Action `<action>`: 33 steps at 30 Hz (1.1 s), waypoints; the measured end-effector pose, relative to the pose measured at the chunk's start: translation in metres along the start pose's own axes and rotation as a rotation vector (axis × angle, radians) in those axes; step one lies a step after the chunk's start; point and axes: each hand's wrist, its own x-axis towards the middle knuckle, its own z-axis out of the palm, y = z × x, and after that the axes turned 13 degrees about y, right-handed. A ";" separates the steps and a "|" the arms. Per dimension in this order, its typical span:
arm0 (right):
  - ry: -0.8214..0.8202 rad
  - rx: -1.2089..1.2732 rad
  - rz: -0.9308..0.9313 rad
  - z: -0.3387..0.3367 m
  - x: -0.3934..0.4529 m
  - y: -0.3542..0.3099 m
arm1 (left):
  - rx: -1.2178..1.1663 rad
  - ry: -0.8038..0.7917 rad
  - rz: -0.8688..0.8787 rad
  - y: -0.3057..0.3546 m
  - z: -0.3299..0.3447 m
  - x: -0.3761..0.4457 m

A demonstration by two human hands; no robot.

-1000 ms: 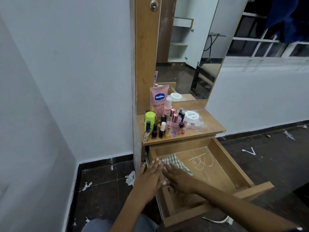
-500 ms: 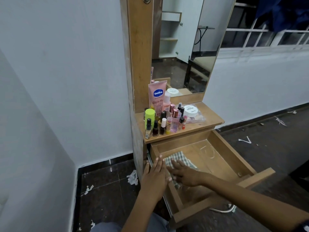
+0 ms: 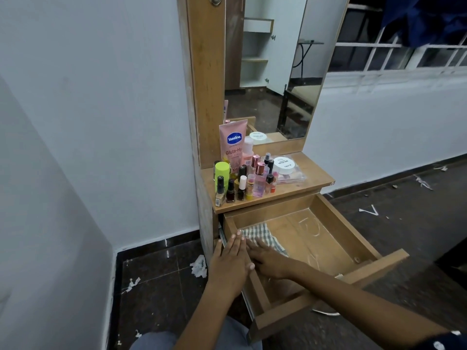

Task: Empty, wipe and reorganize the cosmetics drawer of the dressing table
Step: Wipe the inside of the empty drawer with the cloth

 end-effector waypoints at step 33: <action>-0.076 0.072 0.176 -0.027 -0.029 -0.039 | 0.014 0.039 0.028 0.002 0.000 -0.006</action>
